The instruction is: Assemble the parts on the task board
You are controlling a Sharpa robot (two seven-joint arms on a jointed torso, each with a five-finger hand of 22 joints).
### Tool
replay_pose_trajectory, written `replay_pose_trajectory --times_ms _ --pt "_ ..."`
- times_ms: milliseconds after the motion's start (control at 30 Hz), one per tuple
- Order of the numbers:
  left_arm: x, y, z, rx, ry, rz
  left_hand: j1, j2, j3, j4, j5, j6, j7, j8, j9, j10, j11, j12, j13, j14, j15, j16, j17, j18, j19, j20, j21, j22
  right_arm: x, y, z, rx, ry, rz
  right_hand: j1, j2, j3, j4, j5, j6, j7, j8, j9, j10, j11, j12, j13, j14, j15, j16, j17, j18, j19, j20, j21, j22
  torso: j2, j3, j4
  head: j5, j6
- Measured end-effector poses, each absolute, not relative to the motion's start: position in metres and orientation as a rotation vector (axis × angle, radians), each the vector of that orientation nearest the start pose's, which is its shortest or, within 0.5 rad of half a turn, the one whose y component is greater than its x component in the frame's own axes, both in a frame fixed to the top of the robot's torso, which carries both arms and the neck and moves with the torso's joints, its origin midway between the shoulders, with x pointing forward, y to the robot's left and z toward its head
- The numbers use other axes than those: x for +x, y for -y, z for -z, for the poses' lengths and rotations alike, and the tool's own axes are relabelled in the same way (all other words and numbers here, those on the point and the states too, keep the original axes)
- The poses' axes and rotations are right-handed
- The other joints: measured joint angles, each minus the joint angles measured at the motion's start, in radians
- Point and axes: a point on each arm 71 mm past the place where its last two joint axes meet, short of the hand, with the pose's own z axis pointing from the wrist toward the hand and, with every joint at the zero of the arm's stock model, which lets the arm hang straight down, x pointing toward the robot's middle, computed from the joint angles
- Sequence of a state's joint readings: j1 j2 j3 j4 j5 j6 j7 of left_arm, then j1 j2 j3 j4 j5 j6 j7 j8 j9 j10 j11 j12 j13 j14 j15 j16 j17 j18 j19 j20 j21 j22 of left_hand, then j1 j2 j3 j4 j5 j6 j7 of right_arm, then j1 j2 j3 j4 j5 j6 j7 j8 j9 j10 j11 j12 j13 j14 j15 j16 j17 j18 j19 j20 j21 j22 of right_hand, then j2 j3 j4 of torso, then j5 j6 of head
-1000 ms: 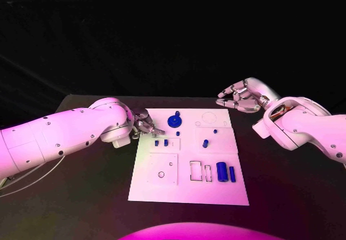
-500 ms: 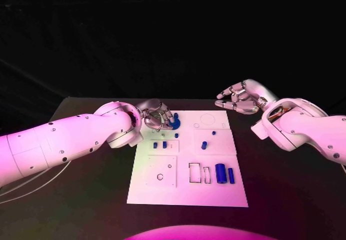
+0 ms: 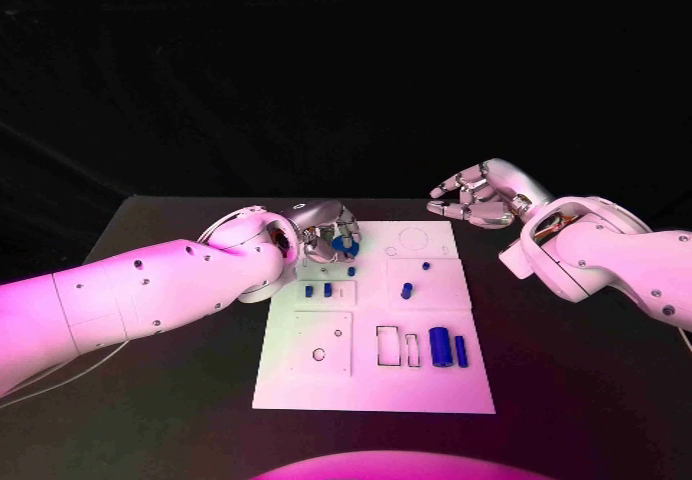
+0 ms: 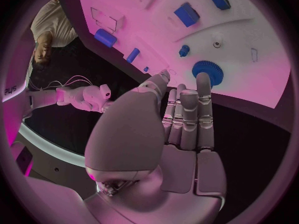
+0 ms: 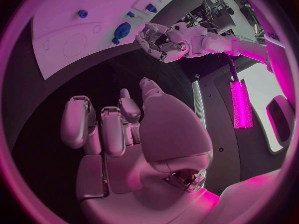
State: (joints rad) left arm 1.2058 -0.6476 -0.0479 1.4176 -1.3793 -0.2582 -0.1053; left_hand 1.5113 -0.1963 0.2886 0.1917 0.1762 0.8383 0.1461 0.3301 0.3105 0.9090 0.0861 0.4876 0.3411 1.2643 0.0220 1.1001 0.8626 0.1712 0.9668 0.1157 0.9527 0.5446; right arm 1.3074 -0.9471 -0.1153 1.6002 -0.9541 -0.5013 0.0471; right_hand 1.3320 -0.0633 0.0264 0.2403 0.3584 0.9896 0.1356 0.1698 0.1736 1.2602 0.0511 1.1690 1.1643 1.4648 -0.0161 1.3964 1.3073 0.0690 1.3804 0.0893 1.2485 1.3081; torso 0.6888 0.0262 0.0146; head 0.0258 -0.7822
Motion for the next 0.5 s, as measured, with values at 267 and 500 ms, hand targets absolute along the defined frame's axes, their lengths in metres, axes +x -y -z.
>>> replay_pose_trajectory --times_ms 267,500 --pt "0.5 -0.12 0.2 0.258 -1.753 0.706 0.0 0.0 -0.003 0.003 0.0 0.048 -0.009 -0.013 -0.043 0.004 0.01 -0.024 -0.056 0.046 0.0 0.11 0.079 0.0 0.012 0.004 0.038 0.023 0.481 0.236 0.146 0.278 -1.536 -0.892 0.0 0.0 0.0 0.0 0.0 0.0 0.0 0.0 0.0 0.0 0.0 -0.004 0.0 0.0 0.0 0.0 0.001 0.0 0.0 0.0 0.0 0.0 0.0 0.0002 -0.0002 -0.002 -0.004" --pt "0.5 -0.116 0.206 0.306 -1.797 0.668 0.0 0.0 -0.003 0.003 0.0 0.073 -0.009 -0.026 -0.066 0.019 0.006 -0.042 -0.089 0.057 -0.001 0.147 0.097 0.0 0.015 0.0 0.057 0.036 0.481 0.235 0.146 0.276 -1.536 -0.894 0.0 0.0 0.0 0.0 0.004 0.0 0.0 0.0 0.0 0.0 0.0 -0.004 0.0 0.0 0.0 0.0 0.001 0.0 0.0 0.0 0.0 0.0 0.0 0.0007 0.0004 -0.004 -0.005"
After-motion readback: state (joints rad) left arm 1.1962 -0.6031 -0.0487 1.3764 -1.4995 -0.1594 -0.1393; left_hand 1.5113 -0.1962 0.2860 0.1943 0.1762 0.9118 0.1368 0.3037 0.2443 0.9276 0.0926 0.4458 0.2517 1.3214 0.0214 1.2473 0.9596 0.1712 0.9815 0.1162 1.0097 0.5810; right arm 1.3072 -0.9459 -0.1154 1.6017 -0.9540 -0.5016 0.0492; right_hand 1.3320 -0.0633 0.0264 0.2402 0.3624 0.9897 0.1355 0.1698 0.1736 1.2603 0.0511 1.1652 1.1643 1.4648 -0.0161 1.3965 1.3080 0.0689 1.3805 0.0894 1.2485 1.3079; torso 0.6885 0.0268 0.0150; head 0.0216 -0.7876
